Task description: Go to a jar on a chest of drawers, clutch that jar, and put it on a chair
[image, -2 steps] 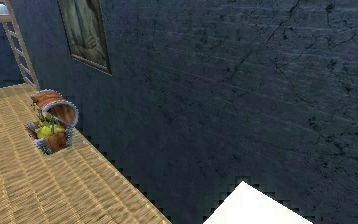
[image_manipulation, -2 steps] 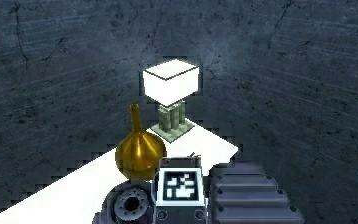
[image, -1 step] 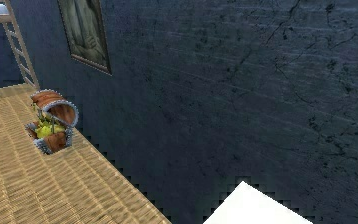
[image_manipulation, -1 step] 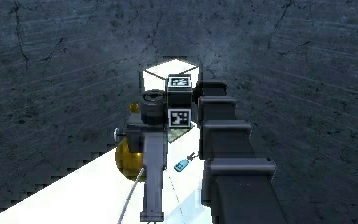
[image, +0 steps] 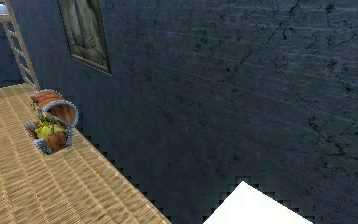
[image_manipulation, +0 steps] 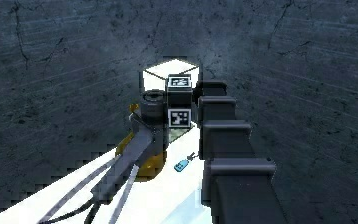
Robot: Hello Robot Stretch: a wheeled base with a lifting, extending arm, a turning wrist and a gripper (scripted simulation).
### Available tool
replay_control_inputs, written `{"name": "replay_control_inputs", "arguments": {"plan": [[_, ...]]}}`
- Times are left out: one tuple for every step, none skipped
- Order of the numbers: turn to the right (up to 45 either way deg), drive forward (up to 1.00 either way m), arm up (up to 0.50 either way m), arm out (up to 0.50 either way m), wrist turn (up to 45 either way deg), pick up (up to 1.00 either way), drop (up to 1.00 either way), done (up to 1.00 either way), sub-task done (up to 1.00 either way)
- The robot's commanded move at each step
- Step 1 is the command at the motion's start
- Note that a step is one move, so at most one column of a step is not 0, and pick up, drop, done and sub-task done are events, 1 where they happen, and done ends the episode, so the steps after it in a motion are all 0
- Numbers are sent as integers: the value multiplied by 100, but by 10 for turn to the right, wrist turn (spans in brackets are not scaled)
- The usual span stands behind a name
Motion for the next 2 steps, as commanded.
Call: {"name": "replay_control_inputs", "arguments": {"plan": [[0,0,0,0,450,0,0,0,0],[0,0,0,0,450,0,0,0,0]]}}
